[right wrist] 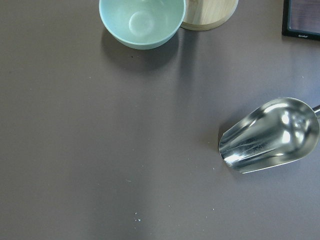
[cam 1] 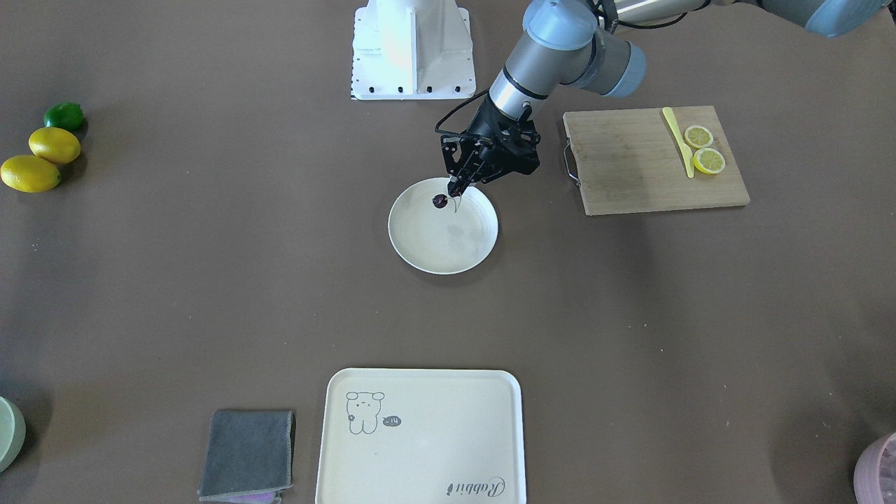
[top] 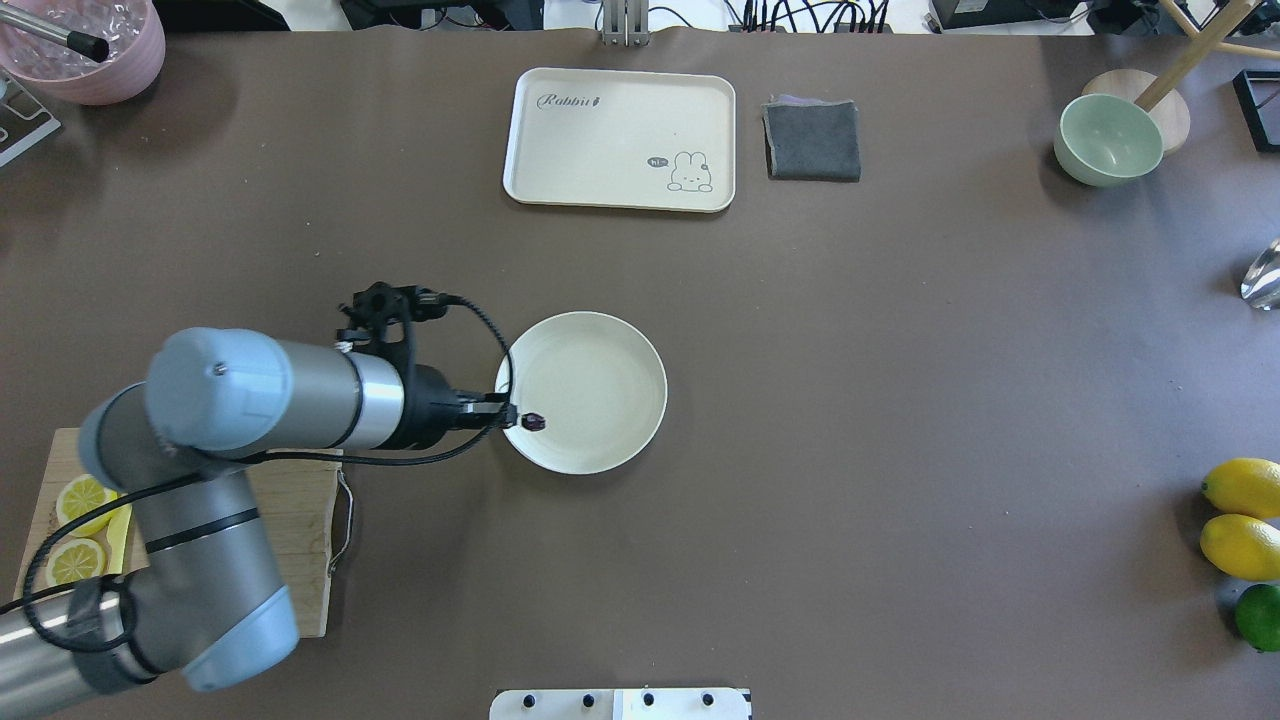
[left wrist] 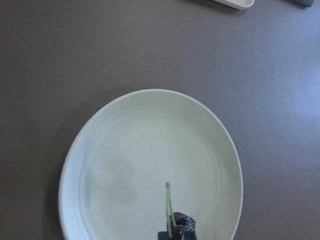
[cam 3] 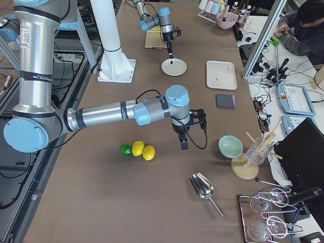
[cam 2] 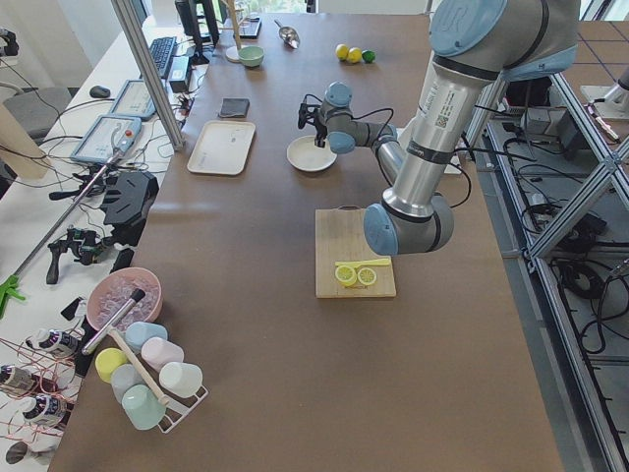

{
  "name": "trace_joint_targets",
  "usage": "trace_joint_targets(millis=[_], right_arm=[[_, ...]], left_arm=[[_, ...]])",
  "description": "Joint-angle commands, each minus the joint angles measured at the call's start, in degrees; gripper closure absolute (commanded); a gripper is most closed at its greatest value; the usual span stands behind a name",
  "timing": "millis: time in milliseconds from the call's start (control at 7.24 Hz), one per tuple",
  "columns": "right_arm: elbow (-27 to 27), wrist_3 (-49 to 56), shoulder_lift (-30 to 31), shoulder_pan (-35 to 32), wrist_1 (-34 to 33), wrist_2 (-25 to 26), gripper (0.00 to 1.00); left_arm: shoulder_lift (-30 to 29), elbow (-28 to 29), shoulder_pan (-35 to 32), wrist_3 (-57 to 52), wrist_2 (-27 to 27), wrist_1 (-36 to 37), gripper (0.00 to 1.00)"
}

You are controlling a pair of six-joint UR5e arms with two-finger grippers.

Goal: Place red cherry on plate
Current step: 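Carry the cherries with the left gripper onto the white plate and release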

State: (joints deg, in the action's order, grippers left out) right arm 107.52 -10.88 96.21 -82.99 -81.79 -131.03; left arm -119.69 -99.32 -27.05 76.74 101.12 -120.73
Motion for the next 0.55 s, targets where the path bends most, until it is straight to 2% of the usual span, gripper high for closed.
trace_joint_targets(millis=[0,415], right_arm=[[-1.5,0.0,0.2,-0.1,0.0,0.0,0.00],[-2.1,0.0,3.6,-1.9,-0.1,-0.2,0.00]], left_arm=[[-1.1,2.5,-0.3,-0.3,-0.5,0.4,0.03],[-1.6,0.0,-2.1,0.2,-0.1,0.8,0.02]])
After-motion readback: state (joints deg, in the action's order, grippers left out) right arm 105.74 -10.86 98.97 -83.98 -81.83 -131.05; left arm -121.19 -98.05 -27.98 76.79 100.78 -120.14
